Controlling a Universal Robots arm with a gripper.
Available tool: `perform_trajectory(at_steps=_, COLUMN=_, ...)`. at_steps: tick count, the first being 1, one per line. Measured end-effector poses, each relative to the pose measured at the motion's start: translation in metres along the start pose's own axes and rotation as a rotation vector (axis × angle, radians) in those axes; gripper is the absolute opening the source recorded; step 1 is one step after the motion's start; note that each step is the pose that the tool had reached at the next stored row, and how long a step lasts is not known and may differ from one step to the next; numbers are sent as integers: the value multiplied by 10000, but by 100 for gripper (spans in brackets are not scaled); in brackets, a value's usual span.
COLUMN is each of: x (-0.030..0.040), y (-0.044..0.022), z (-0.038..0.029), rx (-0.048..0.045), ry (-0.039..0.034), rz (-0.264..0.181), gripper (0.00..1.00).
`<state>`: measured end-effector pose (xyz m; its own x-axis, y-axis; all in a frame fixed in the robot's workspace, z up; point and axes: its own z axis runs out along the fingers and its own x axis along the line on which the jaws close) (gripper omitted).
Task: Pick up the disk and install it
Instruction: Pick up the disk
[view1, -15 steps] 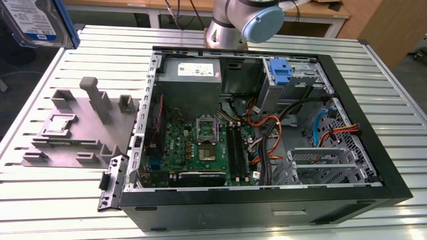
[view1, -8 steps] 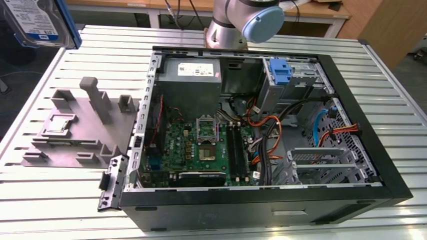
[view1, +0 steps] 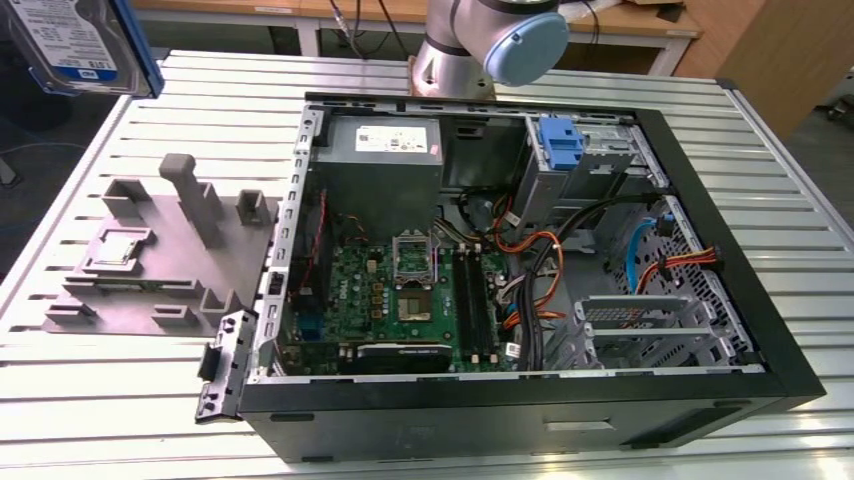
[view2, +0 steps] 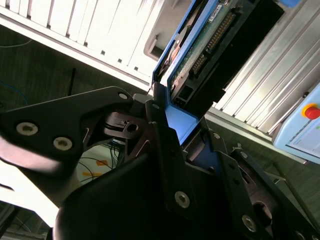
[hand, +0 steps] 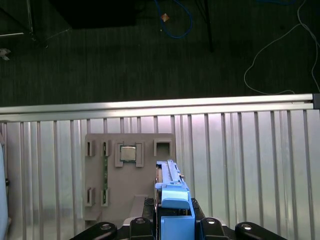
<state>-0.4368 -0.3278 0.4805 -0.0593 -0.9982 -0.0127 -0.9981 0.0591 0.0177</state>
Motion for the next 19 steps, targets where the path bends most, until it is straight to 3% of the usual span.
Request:
perform_trajectory(at_steps=8, x=-3, y=-45, z=-1, rx=0, ry=0, rz=0, gripper=36)
perform_trajectory(at_steps=19, x=-3, y=-53, z=0, rx=1, ry=0, rz=0, gripper=36)
